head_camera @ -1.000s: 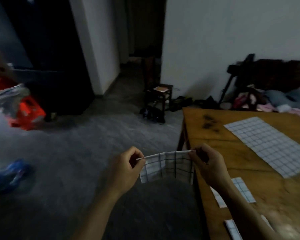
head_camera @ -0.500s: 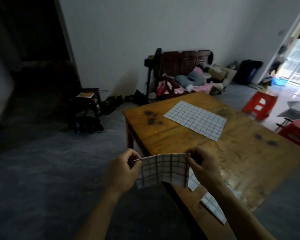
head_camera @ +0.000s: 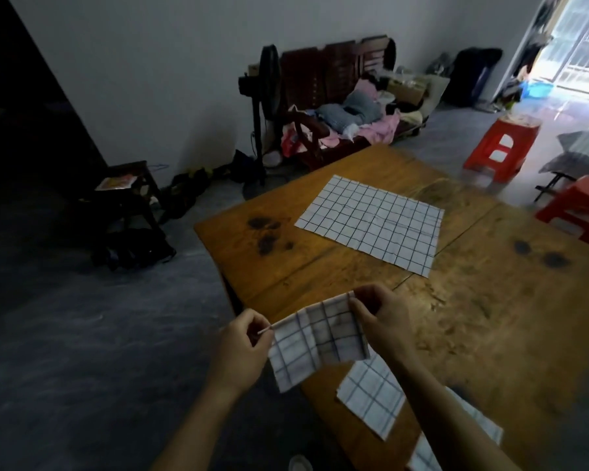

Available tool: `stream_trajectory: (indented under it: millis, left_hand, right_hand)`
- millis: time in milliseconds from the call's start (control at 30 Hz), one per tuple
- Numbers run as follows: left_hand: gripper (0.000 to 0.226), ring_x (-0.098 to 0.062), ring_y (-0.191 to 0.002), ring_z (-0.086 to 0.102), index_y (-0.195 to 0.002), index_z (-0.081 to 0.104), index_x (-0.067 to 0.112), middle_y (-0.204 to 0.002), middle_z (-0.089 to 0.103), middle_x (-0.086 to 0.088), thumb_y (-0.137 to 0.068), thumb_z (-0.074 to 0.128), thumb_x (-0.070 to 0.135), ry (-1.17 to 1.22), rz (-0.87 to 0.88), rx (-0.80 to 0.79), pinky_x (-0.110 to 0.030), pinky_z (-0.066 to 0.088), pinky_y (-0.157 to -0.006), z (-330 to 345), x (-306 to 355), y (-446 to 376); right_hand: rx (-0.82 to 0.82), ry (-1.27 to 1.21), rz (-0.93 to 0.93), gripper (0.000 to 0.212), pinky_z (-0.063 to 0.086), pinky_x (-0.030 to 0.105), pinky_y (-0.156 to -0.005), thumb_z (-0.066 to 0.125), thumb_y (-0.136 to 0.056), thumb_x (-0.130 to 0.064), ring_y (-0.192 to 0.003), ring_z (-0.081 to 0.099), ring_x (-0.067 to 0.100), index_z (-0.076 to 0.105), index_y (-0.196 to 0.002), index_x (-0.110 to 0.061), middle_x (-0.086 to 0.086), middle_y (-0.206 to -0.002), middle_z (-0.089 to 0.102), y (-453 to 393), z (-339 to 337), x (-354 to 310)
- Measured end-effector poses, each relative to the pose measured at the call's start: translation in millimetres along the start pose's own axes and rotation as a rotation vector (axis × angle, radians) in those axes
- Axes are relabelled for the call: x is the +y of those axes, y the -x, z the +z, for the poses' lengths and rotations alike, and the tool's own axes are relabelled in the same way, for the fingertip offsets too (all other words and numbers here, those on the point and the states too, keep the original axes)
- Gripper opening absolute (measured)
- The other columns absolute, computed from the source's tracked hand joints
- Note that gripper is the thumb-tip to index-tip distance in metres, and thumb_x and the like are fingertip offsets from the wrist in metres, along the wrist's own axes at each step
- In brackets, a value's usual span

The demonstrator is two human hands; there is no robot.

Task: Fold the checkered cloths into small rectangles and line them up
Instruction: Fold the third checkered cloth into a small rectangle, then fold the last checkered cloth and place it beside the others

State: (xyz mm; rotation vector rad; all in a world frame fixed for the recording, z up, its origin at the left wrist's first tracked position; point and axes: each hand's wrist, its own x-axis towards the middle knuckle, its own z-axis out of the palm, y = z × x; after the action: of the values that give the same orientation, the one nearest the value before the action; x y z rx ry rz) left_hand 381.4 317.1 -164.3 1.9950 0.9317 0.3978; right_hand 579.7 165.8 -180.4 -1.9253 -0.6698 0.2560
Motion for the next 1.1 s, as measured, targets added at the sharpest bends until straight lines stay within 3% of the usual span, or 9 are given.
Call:
stream_trajectory:
  millis: [100,200,400,600,767,933,1100]
  left_hand:
    - [0.01,-0.008,-0.07,0.063,-0.083,0.061,0.023,-0.079,0.065,0.001,-0.089,0.067,0.018,0.044,-0.078,-0.058,-0.022,0.051,-0.057,19.1,-10.3,-35.2]
    - [0.009,-0.013,-0.069,0.064,-0.083,0.062,0.021,-0.077,0.066,-0.001,-0.089,0.067,0.016,0.062,-0.166,-0.103,-0.025,0.052,-0.057,39.0,-20.5,-57.3]
    - [0.008,-0.021,-0.072,0.067,-0.082,0.064,0.019,-0.078,0.068,-0.004,-0.087,0.068,0.014,0.045,-0.314,-0.126,-0.045,0.06,-0.065,62.2,-46.5,-84.6]
    - [0.003,-0.019,-0.074,0.069,-0.09,0.063,0.016,-0.087,0.068,-0.006,-0.091,0.064,0.013,0.074,-0.438,-0.183,-0.038,0.061,-0.065,80.6,-59.7,-94.8]
    - [0.011,-0.013,-0.086,0.065,-0.099,0.058,0.025,-0.1,0.065,0.001,-0.093,0.062,0.017,0.073,-0.473,-0.136,-0.034,0.058,-0.07,86.4,-66.3,-107.2]
    - [0.034,-0.008,-0.099,0.055,-0.124,0.052,0.025,-0.114,0.052,0.009,-0.093,0.062,0.019,-0.029,-0.411,-0.097,-0.019,0.045,-0.067,78.1,-64.3,-117.2]
    - [0.026,-0.006,-0.096,0.058,-0.118,0.057,0.025,-0.115,0.059,0.003,-0.093,0.062,0.021,-0.068,-0.318,-0.113,-0.019,0.05,-0.068,55.1,-58.0,-123.4]
  right_hand:
    - [-0.015,0.031,0.053,0.009,0.054,0.02,-0.072,0.067,-0.089,-0.022,-0.088,0.063,0.001,0.065,-0.098,-0.021,-0.01,-0.093,0.066,-30.3,5.3,18.0]
    - [-0.097,0.105,0.118,0.01,0.047,0.014,-0.068,0.065,-0.09,-0.023,-0.09,0.058,-0.001,0.064,-0.1,-0.023,-0.013,-0.096,0.062,-55.2,9.7,35.3]
    - [-0.265,0.142,0.233,0.018,0.044,0.012,-0.066,0.063,-0.091,-0.016,-0.093,0.056,-0.003,0.062,-0.106,-0.025,-0.015,-0.101,0.059,-81.7,26.1,70.8]
    - [-0.274,0.152,0.28,0.019,0.05,0.018,-0.074,0.064,-0.09,-0.011,-0.096,0.059,0.003,0.064,-0.105,-0.021,-0.01,-0.102,0.062,-97.0,42.4,100.8]
    - [-0.236,0.172,0.297,0.019,0.05,0.019,-0.076,0.062,-0.092,-0.014,-0.097,0.059,0.006,0.061,-0.109,-0.02,-0.007,-0.104,0.061,-101.9,52.7,115.1]
    - [-0.179,0.133,0.322,0.031,0.047,0.016,-0.074,0.062,-0.092,-0.015,-0.098,0.058,0.008,0.055,-0.122,-0.017,-0.006,-0.109,0.059,-98.1,54.4,114.3]
    - [-0.206,0.129,0.268,0.032,0.05,0.02,-0.078,0.061,-0.092,-0.015,-0.099,0.057,0.006,0.054,-0.124,-0.017,-0.005,-0.111,0.059,-98.7,60.9,98.3]
